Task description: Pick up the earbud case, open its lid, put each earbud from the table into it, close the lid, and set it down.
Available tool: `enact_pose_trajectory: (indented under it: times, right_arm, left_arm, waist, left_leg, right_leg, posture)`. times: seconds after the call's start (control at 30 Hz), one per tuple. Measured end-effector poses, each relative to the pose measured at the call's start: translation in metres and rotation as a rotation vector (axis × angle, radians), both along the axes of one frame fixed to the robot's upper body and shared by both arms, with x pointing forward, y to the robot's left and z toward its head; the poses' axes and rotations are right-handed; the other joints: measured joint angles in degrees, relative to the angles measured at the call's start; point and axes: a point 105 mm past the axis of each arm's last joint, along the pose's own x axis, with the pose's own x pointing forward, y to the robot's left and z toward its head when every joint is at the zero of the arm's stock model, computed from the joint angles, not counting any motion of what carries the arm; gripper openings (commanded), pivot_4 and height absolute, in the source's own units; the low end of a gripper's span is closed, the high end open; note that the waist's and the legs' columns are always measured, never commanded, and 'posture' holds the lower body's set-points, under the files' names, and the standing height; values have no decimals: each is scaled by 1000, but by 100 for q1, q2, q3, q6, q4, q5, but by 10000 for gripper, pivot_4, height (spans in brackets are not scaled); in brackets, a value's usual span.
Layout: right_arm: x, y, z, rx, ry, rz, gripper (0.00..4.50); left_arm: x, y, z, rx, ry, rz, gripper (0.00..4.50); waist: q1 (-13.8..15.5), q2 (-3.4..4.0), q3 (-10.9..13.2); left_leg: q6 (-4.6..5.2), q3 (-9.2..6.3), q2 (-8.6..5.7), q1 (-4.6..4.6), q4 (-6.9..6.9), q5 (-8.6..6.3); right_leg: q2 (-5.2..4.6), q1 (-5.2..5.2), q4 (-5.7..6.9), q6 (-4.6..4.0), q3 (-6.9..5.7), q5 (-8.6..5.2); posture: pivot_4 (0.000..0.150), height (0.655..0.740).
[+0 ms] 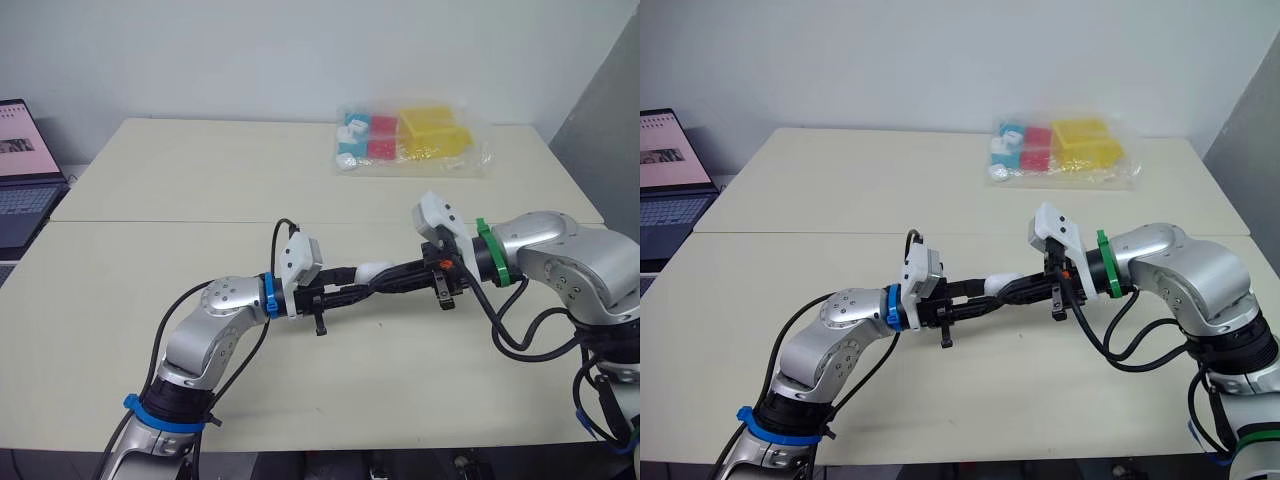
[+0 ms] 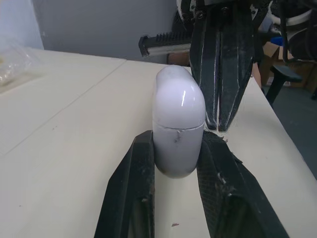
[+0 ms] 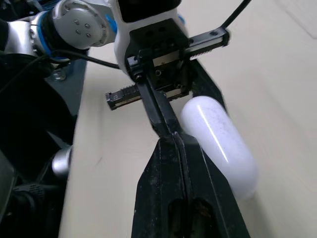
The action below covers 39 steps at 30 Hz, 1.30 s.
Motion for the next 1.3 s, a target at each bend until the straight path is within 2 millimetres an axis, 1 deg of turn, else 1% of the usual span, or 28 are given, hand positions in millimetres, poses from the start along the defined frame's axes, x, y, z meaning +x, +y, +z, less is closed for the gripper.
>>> enact_pose_trajectory:
  times: [0.1, 0.13, 0.23, 0.27, 0.33, 0.37, 0.47, 0.57, 0.6, 0.67, 0.73, 0.9, 0.93, 1.03, 1.13, 1.2, 1.3]
  right_arm:
    - [3, -14, -4, -22, -90, -52, 0]
    - [4, -22, -7, -39, -137, -77, 0]
    - [0, -44, -29, -115, -220, -142, 0]
    - [-2, -47, -36, -123, -226, -159, 0]
    - [-7, -50, -46, -123, -254, -178, 0]
    - [-9, -50, -47, -119, -271, -180, 0]
    - [-16, -47, -51, -114, -343, -170, 0]
    - [-17, -44, -51, -98, -393, -176, 0]
    - [-17, -43, -51, -97, -410, -178, 0]
    - [-18, -44, -54, -101, -430, -182, 0]
    - [-18, -45, -56, -110, -447, -185, 0]
    - [-27, -49, -69, -115, -375, -213, 0]
    - [-28, -49, -68, -110, -366, -214, 0]
    - [-29, -48, -61, -82, -368, -211, 0]
    - [-30, -48, -56, -60, -374, -208, 5700]
    - [-31, -50, -52, -56, -368, -192, 12151]
    - [-30, -62, -48, -93, -357, -181, 23394]
  left_arm:
    - [5, 2, -11, 20, 86, 54, 7978]
    - [9, -1, -15, 19, 126, 75, 7978]
    - [18, -10, -35, 13, 302, 142, 7978]
    - [20, -12, -41, 4, 366, 158, 7978]
    - [22, -17, -49, 7, 479, 169, 7978]
    - [24, -17, -51, 14, 518, 178, 7978]
    - [28, -12, -61, 51, 645, 199, 7978]
    - [24, -8, -67, 76, 734, 187, 7978]
    - [23, -7, -68, 83, 749, 181, 15354]
    - [21, -4, -69, 96, 754, 168, 20523]
    - [20, 1, -69, 117, 737, 167, 27507]
    - [13, 26, -65, 189, 611, 182, 44195]
    - [10, 33, -66, 206, 581, 186, 44646]
    - [1, 63, -68, 301, 470, 219, 44646]
    - [-7, 87, -66, 343, 387, 254, 45000]
    - [-12, 99, -58, 319, 329, 273, 45000]
    - [-21, 119, -35, 287, 174, 313, 45000]
  waist:
    - [7, 0, 0]
    - [36, 0, 0]
    - [76, -3, 0]
    - [56, -6, 2]
    - [32, -7, 3]
    - [0, -7, 3]
    - [-53, -7, 3]
    - [-86, -7, 3]
    - [-94, -7, 3]
    - [-102, -7, 3]
    - [-107, -7, 3]
    - [-126, -7, 3]
    - [-139, -7, 3]
    - [-163, -7, 3]
    - [-134, -7, 4]
    - [-123, -8, 7]
    - [-108, -8, 7]
  left_leg:
    - [0, 1, -2, -2, 0, 0]
    - [0, -1, -4, -4, 0, 0]
    - [-1, -1, -9, -6, 3, 0]
    - [-1, 4, -9, -5, 5, 0]
    - [-1, 2, -9, -4, 6, 0]
    - [-1, 1, -8, 0, 5, 0]
    - [-1, -10, -4, 14, 4, 0]
    - [-2, -16, -4, 23, 3, 1]
    - [-2, -16, -5, 27, 3, 1]
    - [-2, -15, -5, 32, 4, 1]
    - [-2, -12, -7, 32, 3, 1]
    - [-3, -12, -1, 35, -2, 0]
    - [-3, -13, -1, 37, -2, 0]
    - [-3, -14, 2, 56, -10, 0]
    - [-4, -12, 1, 56, -11, 0]
    - [-4, -11, 2, 48, -10, -1]
    - [-7, -6, -1, 39, -11, -2]
  right_leg:
    - [-1, 1, -5, 1, 0, 0]
    - [-3, 3, -8, 1, -2, 0]
    - [-10, 10, -17, 13, -6, -3]
    - [-10, 9, -15, 15, -1, -3]
    - [-9, 8, -10, 17, 1, -1]
    - [-7, 7, -7, 17, 3, -1]
    - [6, 8, 11, 15, 2, -2]
    - [8, 10, 25, 13, -1, -3]
    - [8, 14, 26, 12, 0, -3]
    - [7, 19, 25, 12, 1, -3]
    - [5, 19, 24, 12, 5, -3]
    - [5, 19, 21, 7, 12, -5]
    - [5, 19, 22, 7, 14, -5]
    - [5, 23, 27, 3, 18, -6]
    - [-1, 23, 27, -5, 9, -9]
    - [-22, 19, 24, -11, 9, -13]
    - [-45, 18, 16, -12, 5, -16]
  posture:
    - [1500, 7400]
    - [1500, 7400]
    - [1500, 7400]
    - [1500, 7400]
    - [1500, 7400]
    - [1500, 7400]
    - [1500, 7400]
    - [1500, 7400]
    - [1500, 7400]
    - [1500, 7400]
    - [1500, 7400]
    - [1500, 7400]
    - [1500, 7400]
    - [1500, 7400]
    - [1500, 7400]
    - [1500, 7400]
    - [1500, 7400]
